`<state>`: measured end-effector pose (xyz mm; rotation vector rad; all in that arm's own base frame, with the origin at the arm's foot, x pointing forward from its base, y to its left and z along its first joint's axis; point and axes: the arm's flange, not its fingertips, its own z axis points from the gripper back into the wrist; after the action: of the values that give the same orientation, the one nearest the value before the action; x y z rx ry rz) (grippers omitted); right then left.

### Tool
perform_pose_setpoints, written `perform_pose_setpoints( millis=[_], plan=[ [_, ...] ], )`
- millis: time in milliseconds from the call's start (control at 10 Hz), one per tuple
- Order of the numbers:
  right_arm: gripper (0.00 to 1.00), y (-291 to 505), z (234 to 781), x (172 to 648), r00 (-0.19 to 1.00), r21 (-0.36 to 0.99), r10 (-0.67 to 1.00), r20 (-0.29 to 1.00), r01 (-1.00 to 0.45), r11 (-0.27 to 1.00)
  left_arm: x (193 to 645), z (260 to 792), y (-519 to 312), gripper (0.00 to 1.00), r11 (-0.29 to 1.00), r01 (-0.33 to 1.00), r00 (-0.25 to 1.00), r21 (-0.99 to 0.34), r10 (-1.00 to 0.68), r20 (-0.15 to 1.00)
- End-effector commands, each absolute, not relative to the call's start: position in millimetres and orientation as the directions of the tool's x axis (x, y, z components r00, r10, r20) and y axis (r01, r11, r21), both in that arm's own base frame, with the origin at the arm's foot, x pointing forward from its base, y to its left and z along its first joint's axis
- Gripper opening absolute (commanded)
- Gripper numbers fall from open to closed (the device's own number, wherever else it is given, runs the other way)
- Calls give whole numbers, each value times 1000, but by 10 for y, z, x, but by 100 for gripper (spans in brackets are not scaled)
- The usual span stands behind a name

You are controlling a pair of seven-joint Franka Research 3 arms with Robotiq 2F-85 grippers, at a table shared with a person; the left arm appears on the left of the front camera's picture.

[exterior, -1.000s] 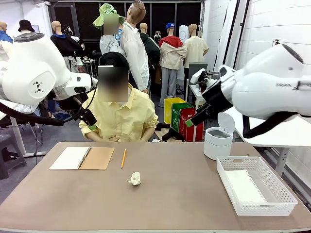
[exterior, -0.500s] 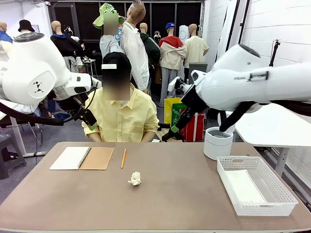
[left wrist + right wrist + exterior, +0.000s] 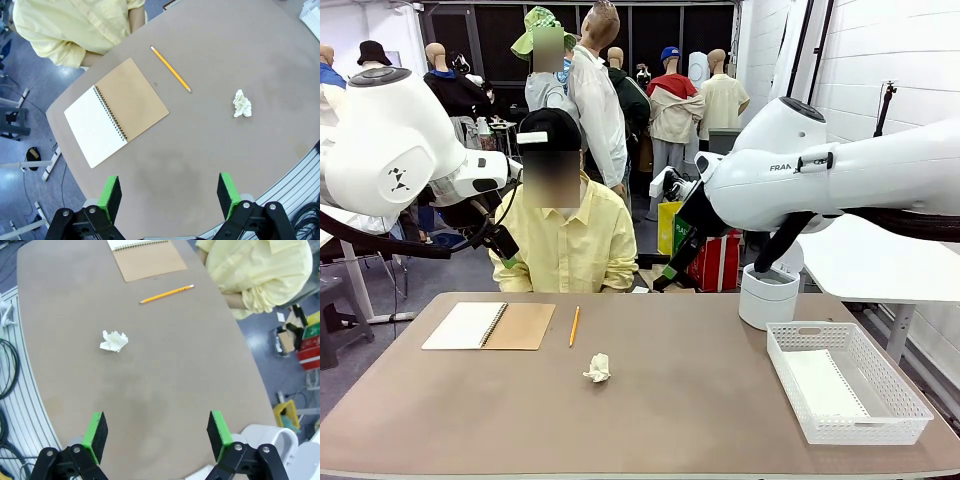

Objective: Sort the paper based on its condition.
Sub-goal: If a person hands you a paper, place it in the Organizing basket , and if it's crumpled, put it in the Trash can.

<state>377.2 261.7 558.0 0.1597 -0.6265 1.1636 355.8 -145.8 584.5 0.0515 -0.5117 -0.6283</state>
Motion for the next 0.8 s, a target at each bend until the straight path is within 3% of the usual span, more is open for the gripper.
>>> perform_pose_setpoints(
  millis=[0,200,700],
  plan=[
    [100,2586,5568,3750,246,-181,799,549,-898,401,3561,5852,-1447,100,814,547,688,197,-571,447],
    [100,2607,5589,3773,249,-199,805,538,-891,408,3561,5852,-1447,100,814,547,688,197,-571,447],
    [100,3366,5131,4215,128,-189,910,393,-958,216,3561,5852,-1447,100,814,547,688,197,-571,447]
  ],
)
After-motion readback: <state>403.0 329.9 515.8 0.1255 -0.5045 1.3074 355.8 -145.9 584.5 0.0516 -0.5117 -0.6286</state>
